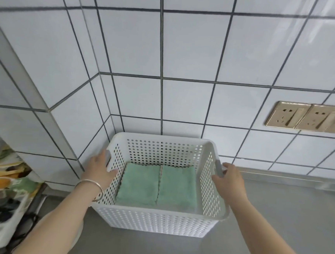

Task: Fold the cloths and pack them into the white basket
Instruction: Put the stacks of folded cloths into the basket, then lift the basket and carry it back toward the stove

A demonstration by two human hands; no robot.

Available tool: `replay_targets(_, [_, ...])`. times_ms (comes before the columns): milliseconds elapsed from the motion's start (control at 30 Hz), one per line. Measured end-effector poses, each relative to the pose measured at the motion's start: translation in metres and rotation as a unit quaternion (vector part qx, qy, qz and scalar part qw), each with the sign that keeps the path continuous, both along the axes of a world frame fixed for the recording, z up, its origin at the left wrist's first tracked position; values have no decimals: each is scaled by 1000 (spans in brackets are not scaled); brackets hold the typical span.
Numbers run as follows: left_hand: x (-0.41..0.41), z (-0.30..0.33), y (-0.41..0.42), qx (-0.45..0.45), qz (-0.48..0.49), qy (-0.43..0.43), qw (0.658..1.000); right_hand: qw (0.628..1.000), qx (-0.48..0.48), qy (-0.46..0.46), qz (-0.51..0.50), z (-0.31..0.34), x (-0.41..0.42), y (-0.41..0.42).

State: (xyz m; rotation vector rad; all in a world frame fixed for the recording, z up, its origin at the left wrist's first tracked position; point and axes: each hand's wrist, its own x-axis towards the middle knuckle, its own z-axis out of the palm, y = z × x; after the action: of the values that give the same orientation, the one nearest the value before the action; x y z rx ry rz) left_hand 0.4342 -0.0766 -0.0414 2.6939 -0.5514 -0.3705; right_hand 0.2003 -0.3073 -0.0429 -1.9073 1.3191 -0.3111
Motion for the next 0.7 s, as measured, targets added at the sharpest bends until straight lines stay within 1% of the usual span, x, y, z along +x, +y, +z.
replay_targets(67, [6, -2, -2, 5, 29, -28, 999, 998, 57, -36, -14, -4, 7, -1])
replay_targets(133, [6, 0, -7, 22, 30, -60, 997, 995, 86, -45, -22, -3, 10, -7])
replay_targets(233, [6, 7, -11, 68, 17, -53, 996, 995, 82, -46, -18, -2, 10, -12])
replay_targets(333, [-1, 12, -9, 73, 10, -43, 996, 997, 71, -41, -4, 0, -4, -12])
replay_targets(500, [-22, 20, 2, -7, 19, -11, 1000, 998, 39, -37, 19, 1, -31, -17])
replay_targets(567, [-29, 23, 10, -45, 21, 15, 999, 999, 29, -38, 19, 4, -43, -14])
replay_targets(633, [-37, 24, 17, -91, 4, 43, 995, 998, 29, -51, 1, 8, -60, -7])
replay_targets(700, [-46, 26, 20, -114, -7, 69, 991, 998, 27, -49, -16, 11, -77, 0])
